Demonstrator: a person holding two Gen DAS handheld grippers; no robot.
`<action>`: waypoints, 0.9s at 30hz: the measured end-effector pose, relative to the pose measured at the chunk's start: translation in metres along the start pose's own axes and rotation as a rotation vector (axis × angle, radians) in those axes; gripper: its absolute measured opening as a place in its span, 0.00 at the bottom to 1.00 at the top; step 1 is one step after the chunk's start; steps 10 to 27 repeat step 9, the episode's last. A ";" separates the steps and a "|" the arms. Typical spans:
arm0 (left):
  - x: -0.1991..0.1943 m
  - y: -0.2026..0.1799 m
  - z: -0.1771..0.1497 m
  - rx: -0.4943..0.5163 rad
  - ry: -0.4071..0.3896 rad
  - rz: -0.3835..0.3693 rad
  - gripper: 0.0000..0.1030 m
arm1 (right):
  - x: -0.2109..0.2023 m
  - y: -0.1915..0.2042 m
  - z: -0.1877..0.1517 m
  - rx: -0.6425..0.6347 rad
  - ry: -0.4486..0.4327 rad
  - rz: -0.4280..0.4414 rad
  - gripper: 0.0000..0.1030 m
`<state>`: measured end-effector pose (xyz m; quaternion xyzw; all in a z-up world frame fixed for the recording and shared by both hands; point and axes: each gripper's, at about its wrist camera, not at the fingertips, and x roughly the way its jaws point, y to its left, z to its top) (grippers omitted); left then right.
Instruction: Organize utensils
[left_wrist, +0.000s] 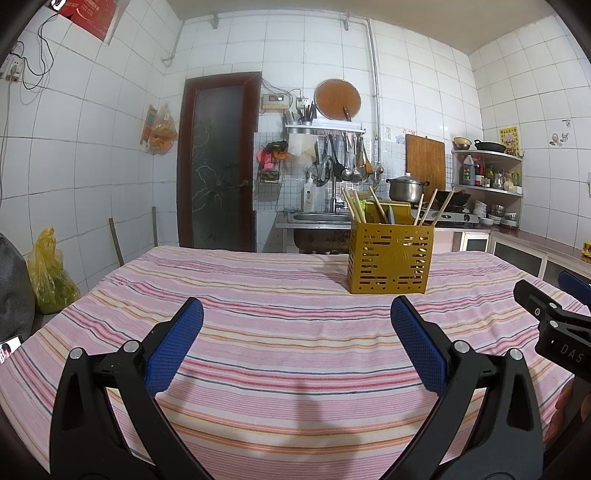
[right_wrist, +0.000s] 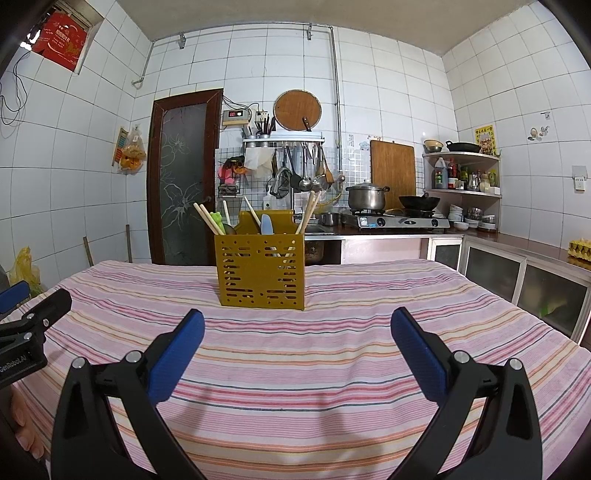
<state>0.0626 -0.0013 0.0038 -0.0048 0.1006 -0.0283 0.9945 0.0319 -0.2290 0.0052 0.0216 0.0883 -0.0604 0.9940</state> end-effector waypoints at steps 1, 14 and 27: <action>0.000 0.000 0.000 0.000 -0.001 0.000 0.95 | 0.000 0.000 0.000 0.000 0.000 0.000 0.96; -0.001 0.000 -0.002 -0.001 0.002 0.000 0.95 | 0.000 0.000 0.000 -0.001 0.000 0.000 0.96; -0.001 0.000 -0.002 -0.001 0.002 0.000 0.95 | 0.000 0.000 0.000 -0.001 0.000 0.000 0.96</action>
